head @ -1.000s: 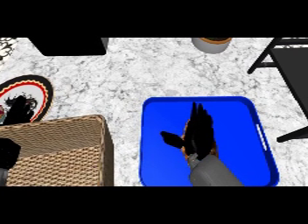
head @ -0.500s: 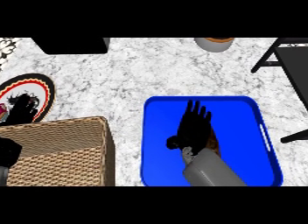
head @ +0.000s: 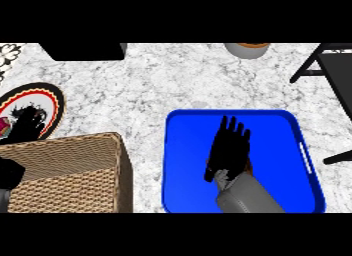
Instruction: Pick the croissant from the tray and place it in the tiered shelf
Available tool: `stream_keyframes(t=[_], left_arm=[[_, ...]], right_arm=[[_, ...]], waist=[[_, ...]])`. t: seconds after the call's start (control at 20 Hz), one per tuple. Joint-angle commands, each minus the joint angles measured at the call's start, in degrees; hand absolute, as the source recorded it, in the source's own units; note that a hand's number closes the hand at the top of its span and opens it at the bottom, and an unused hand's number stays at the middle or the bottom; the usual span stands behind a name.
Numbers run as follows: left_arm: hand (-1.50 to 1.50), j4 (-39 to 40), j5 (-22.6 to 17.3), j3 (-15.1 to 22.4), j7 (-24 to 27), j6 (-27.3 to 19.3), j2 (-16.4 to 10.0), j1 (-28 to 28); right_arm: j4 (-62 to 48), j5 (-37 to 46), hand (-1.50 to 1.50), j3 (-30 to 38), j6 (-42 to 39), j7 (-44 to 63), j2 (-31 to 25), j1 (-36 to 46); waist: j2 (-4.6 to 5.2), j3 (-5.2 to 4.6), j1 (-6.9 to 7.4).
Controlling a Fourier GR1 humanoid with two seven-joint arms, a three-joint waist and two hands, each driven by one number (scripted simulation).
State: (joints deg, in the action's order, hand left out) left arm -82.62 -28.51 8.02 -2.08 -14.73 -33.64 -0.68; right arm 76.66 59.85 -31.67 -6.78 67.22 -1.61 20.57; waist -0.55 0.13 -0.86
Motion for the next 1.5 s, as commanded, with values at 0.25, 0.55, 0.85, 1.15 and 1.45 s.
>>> stream_keyframes(t=[0.25, 0.55, 0.85, 1.15, 1.45], left_arm=[[0.0, 5.8, 4.0, 1.0, 1.0, 3.2, 0.9, -1.8], [0.0, 3.9, 5.3, 0.3, 0.2, 3.7, 1.0, -0.8], [0.0, 4.3, 6.1, 0.4, 1.8, 5.0, 2.8, 0.8], [0.0, 4.3, 6.6, -1.3, 4.4, 7.7, 2.3, 4.4], [0.0, -0.9, 7.9, -0.8, -1.4, 3.2, 2.9, 2.7]], right_arm=[[0.8, 4.4, -1.5, 2.9, -5.8, 5.7, 1.4, -2.1], [-1.8, 5.0, -1.5, 4.9, -3.4, 3.8, 1.5, -2.4], [-3.0, 4.4, 1.5, 7.6, -3.3, 0.8, 1.6, -3.7], [-1.6, 6.7, 1.5, 8.4, -4.7, -4.3, 0.0, -5.8], [-0.3, 11.5, 1.5, 7.7, -4.1, -4.3, 0.1, -4.6]], waist=[[0.6, -0.16, 0.41], [0.64, -0.14, 0.81], [0.7, -0.14, 0.92], [0.58, -0.16, 0.88], [0.45, -0.11, 0.9]])
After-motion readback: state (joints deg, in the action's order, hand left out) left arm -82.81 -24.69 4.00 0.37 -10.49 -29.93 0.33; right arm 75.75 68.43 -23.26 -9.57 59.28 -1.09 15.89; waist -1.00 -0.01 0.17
